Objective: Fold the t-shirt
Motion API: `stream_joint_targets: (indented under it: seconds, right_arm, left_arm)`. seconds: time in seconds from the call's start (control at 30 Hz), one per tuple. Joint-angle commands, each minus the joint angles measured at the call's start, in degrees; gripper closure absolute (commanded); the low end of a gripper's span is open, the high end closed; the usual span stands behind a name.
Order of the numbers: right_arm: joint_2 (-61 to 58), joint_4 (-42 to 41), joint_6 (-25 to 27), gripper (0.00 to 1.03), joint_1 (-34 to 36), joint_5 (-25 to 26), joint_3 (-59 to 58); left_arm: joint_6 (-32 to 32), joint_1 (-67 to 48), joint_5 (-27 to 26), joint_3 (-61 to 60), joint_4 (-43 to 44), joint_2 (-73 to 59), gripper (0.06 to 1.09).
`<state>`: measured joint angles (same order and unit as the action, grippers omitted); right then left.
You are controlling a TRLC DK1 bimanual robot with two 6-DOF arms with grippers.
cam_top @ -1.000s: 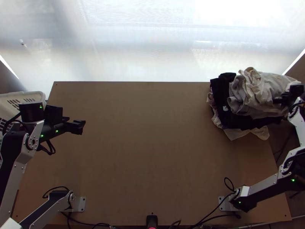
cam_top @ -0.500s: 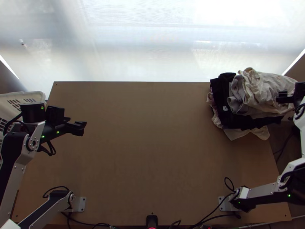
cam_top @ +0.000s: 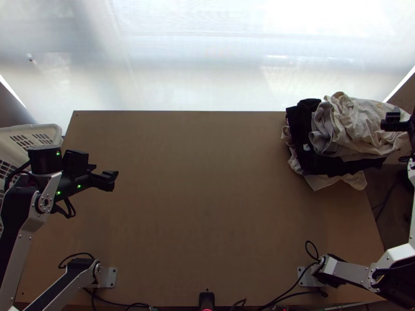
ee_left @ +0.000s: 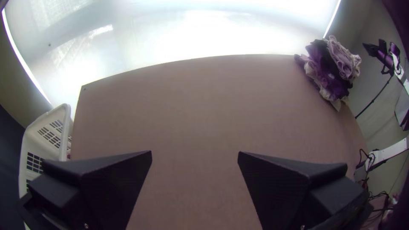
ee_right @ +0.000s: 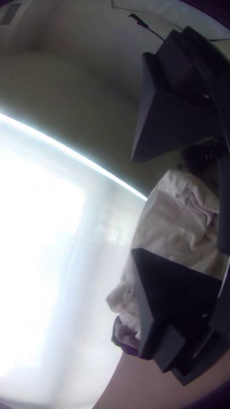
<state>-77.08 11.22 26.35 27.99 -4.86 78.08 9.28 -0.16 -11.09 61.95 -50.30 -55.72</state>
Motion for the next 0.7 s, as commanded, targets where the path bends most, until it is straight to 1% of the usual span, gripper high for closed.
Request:
stream_joint_targets:
  seconds: [0.0, 0.1, 0.17, 0.23, 0.3, 0.33, 0.37, 0.4, 0.43, 0.5, 0.57, 0.67]
  right_arm:
    - [0.97, -1.82, -9.21, 0.14, -5.05, -0.85, -0.74]
    - [3.16, -1.91, -10.09, 0.27, -7.69, -0.67, -2.5]
    - [5.27, -2.87, -10.0, 0.39, -8.12, -0.59, -4.34]
    - [9.05, -3.58, -9.56, 0.56, -9.27, -0.67, -6.72]
    - [14.5, -5.07, -6.22, 0.8, -10.85, -0.5, -10.32]
    - [17.75, -7.09, -4.99, 0.9, -11.46, -0.41, -12.96]
    - [21.18, -9.64, -4.29, 0.95, -11.9, -0.41, -15.77]
    - [24.52, -12.1, -3.32, 0.98, -12.17, -0.32, -18.76]
    - [27.51, -12.89, -2.18, 1.0, -12.34, -0.32, -21.22]
    - [33.05, -12.89, -1.91, 1.0, -12.61, -0.41, -25.7]
    - [38.58, -13.77, -2.0, 1.0, -13.93, -0.32, -31.77]
    - [47.64, -18.87, -2.44, 1.0, -14.19, -0.23, -43.37]
  left_arm:
    - [0.04, -0.1, -0.07, -0.78, -0.94, 2.2, 0.1]
    - [0.04, -0.1, -0.07, -0.96, -1.73, 3.43, 0.1]
    - [-0.31, -0.1, -0.07, -1.48, -1.73, 4.48, 0.1]
    - [-0.66, -0.19, -0.07, -1.92, -1.9, 6.07, 0.1]
    - [-0.49, -0.19, -0.07, -2.01, -2.34, 8.0, 0.1]
    - [-0.4, -0.19, -0.07, -2.01, -2.34, 9.32, 0.1]
    - [-0.58, -0.1, 0.02, -2.1, -2.34, 10.64, 0.1]
    - [-0.93, -0.1, 0.02, -2.54, -2.08, 12.13, 0.1]
    - [-1.28, -0.1, 0.02, -3.51, -1.55, 13.98, 0.1]
    - [-1.72, -0.1, 0.02, -7.29, 1.26, 18.9, 0.1]
    - [-1.37, -0.1, 0.02, -12.56, 6.53, 25.58, 0.1]
    - [-1.19, 1.48, 1.42, -20.82, 15.59, 36.74, 0.1]
